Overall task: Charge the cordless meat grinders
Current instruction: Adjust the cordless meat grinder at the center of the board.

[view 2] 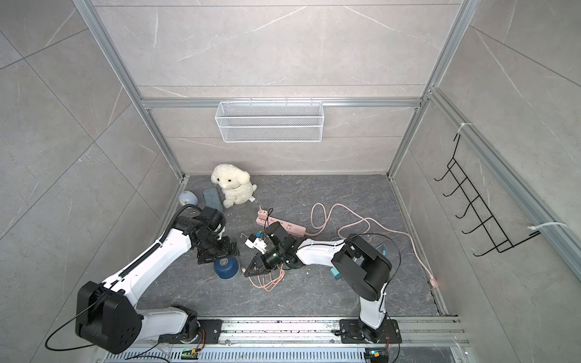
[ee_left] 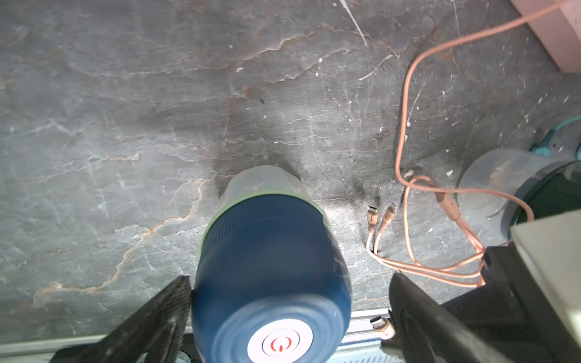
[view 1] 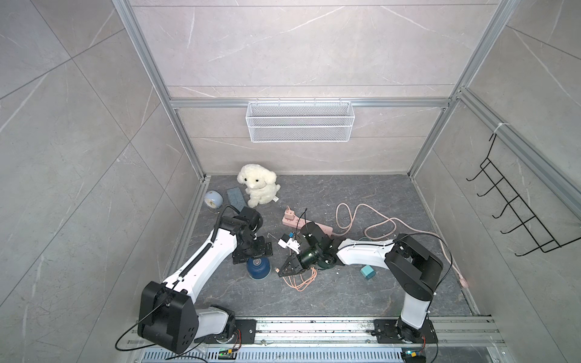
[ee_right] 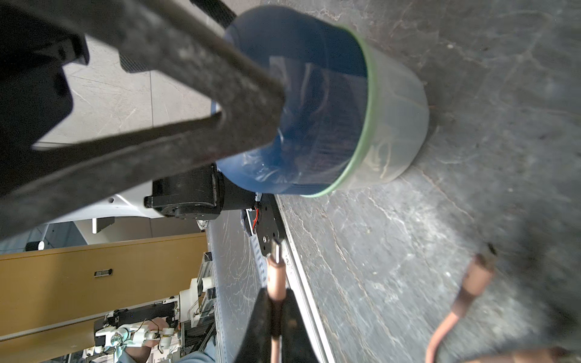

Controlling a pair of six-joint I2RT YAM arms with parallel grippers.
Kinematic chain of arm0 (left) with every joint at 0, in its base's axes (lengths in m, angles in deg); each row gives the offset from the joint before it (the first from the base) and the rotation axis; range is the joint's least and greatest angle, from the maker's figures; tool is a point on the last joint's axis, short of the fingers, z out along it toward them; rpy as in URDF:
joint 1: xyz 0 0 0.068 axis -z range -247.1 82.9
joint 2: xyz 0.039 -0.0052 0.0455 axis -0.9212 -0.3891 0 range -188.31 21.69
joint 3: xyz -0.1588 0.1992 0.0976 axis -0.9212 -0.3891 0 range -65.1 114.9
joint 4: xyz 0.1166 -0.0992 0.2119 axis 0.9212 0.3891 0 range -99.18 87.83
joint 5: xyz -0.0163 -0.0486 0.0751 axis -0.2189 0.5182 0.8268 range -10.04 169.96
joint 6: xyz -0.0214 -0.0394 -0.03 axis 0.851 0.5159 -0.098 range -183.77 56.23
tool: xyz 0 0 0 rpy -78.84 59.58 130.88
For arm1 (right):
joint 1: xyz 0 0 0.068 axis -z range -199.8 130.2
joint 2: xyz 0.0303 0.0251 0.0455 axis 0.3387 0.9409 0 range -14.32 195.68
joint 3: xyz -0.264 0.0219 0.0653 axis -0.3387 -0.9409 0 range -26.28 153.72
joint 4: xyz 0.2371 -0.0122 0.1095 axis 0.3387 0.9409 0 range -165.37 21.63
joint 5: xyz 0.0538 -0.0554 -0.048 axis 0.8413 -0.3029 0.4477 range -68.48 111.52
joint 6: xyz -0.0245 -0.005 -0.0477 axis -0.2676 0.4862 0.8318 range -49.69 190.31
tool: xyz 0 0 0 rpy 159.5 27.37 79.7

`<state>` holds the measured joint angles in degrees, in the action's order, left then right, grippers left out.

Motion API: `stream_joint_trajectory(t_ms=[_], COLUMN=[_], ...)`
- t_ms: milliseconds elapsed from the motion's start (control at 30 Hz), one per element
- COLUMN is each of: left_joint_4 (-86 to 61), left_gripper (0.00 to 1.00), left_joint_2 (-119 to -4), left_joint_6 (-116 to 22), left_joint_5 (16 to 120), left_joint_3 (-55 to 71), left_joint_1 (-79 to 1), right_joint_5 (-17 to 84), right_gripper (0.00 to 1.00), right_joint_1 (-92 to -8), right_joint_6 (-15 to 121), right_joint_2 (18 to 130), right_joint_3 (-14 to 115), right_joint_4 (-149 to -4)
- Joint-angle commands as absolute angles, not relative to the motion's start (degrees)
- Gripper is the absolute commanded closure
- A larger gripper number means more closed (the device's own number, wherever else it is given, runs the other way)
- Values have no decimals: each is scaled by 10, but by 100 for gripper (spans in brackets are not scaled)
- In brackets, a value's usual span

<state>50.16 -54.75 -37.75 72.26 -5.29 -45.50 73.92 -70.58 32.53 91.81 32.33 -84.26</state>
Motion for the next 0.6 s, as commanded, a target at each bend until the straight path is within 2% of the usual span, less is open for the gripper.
stream_joint_trajectory(t_ms=[0, 200, 567], left_joint_4=[559, 608, 565], left_gripper=[0, 0, 0], left_joint_2=[-585, -608, -624], left_joint_6=[-435, -430, -405], left_joint_5=[695, 738, 698], left_joint_3=[-22, -15, -40], left_joint_1=[-457, -457, -455], right_joint_5=[728, 733, 745], right_gripper=[100, 100, 100], right_joint_1=[-700, -692, -687], right_joint_6=[315, 309, 309], right_joint_2=[891, 890, 907], right_joint_3=[307, 298, 312], right_joint_4=[-870, -888, -886])
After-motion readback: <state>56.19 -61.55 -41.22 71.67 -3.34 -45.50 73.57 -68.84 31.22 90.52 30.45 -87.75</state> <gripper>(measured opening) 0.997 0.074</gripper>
